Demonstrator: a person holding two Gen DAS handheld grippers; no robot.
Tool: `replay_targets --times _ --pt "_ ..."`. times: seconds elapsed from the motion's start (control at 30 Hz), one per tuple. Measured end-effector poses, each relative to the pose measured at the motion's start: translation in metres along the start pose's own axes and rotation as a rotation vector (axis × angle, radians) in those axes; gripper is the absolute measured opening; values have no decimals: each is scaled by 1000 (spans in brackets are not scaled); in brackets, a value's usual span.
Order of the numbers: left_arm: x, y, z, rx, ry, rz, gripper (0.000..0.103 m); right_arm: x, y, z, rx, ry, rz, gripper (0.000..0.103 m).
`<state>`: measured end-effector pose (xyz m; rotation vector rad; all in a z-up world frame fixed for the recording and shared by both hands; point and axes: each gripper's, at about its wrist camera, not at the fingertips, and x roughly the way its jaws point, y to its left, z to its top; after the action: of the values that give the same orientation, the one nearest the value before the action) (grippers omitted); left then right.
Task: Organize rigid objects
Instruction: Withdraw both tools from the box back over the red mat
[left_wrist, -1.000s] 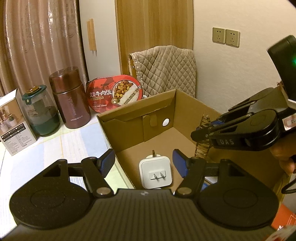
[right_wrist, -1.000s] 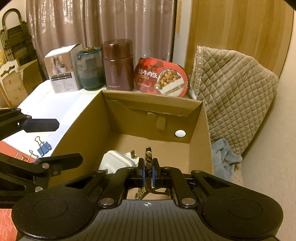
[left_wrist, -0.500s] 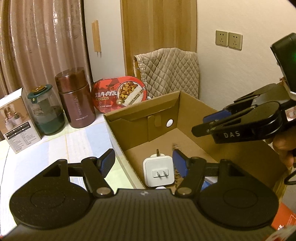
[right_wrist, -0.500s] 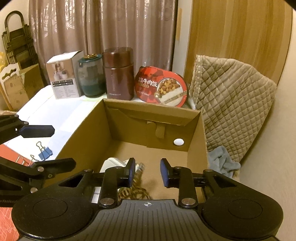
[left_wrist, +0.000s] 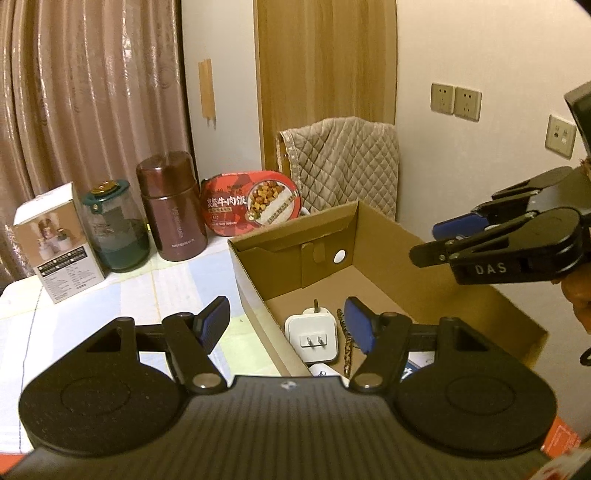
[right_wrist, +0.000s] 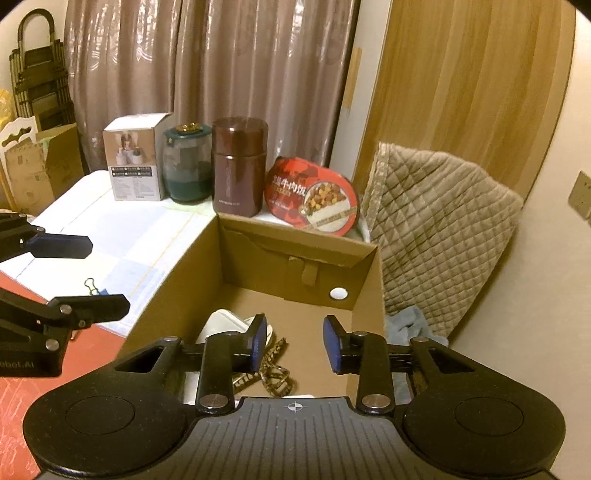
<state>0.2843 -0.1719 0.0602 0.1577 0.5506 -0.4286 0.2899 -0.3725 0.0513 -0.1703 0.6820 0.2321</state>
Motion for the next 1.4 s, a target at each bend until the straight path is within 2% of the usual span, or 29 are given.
replay_targets --times 0.23,0.53,0.83,1.07,1.23,1.4 --pt "-48 2 1 -16 -36 10 64 -50 19 -2 -18 -42 -24 54" --pt "-109 15 -10 -67 -59 32 67 -106 47 -10 -7 -97 -17 71" --pt "-159 47 -30 -114 -84 89 81 -133 79 -19 -14 -118 17 75" --pt "-190 87 -54 -177 -90 173 92 -139 102 -23 18 -140 74 77" --pt "-202 115 -77 -235 -82 237 97 -137 125 -28 37 -157 124 78" --pt "-204 134 -102 -240 -54 306 99 -128 152 -37 40 -164 168 78"
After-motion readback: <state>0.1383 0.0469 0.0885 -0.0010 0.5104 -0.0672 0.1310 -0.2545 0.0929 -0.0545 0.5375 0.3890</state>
